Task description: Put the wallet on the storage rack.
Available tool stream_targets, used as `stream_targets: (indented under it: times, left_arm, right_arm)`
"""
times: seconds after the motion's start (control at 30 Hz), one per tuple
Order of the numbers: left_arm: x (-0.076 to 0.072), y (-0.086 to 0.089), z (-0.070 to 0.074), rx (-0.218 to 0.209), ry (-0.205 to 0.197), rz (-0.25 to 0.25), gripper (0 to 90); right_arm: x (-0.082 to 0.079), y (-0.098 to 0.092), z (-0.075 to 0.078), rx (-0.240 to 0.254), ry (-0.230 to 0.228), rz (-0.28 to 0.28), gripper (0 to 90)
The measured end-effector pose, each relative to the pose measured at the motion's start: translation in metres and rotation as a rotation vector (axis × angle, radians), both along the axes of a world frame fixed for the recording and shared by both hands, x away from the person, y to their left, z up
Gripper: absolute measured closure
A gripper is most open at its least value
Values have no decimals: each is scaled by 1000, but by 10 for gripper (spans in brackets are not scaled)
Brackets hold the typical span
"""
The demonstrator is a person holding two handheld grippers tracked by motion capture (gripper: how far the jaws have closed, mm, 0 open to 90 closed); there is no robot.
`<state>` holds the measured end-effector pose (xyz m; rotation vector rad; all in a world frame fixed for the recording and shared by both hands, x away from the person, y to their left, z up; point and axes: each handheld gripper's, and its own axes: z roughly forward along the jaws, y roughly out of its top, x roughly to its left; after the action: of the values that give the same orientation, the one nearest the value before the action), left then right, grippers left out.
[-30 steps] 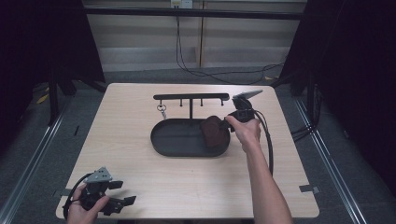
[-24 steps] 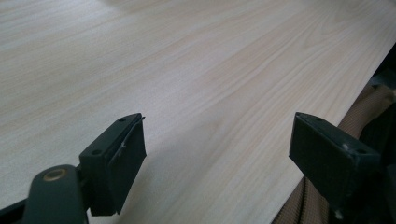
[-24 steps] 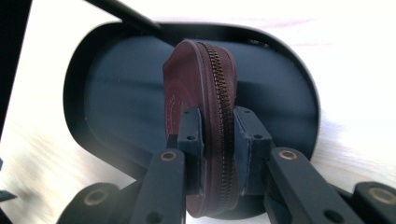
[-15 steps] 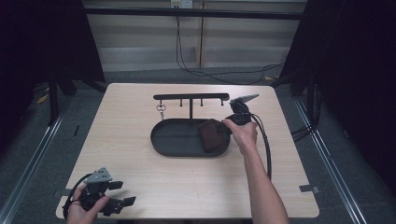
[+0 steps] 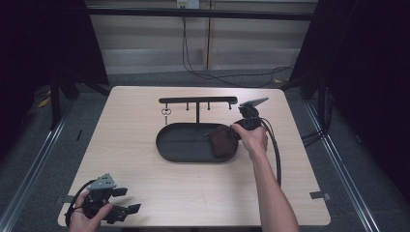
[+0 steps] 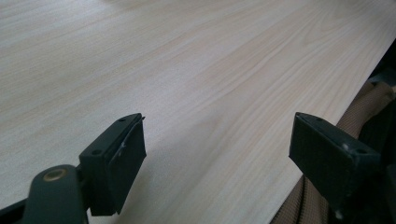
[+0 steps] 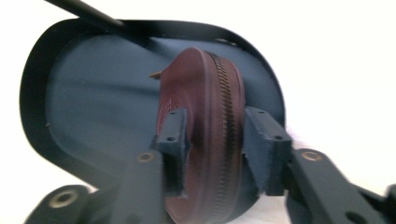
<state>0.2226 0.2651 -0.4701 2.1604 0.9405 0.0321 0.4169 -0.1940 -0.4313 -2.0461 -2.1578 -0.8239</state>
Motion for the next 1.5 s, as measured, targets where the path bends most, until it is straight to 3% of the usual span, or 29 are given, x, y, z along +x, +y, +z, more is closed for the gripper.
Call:
stream_targets:
  times: [0.1, 0.33, 0.63, 0.87, 1.03, 1.2, 1.5]
  left_arm:
    - [0, 0, 0, -1, 2, -2, 183]
    - [0, -1, 0, 1, 0, -1, 183]
    - [0, 0, 0, -1, 2, 0, 183]
    - [1, 2, 0, -16, 0, 28, 183]
    - [1, 3, 0, -18, -4, 52, 183]
    - [1, 4, 0, -28, -4, 75, 183]
    - [1, 5, 0, -37, -3, 104, 184]
  right_arm:
    - [0, -3, 1, -8, -5, -5, 539]
    - [-1, -3, 2, 9, -8, 8, 568]
    - [-7, -5, 13, 21, -68, 31, 451]
    - [-19, -13, 21, 31, -134, 61, 360]
    - [-31, -15, 25, 49, -207, 99, 319]
    - [-44, -16, 22, 46, -229, 121, 261]
    - [-67, -25, 20, 60, -282, 121, 244]
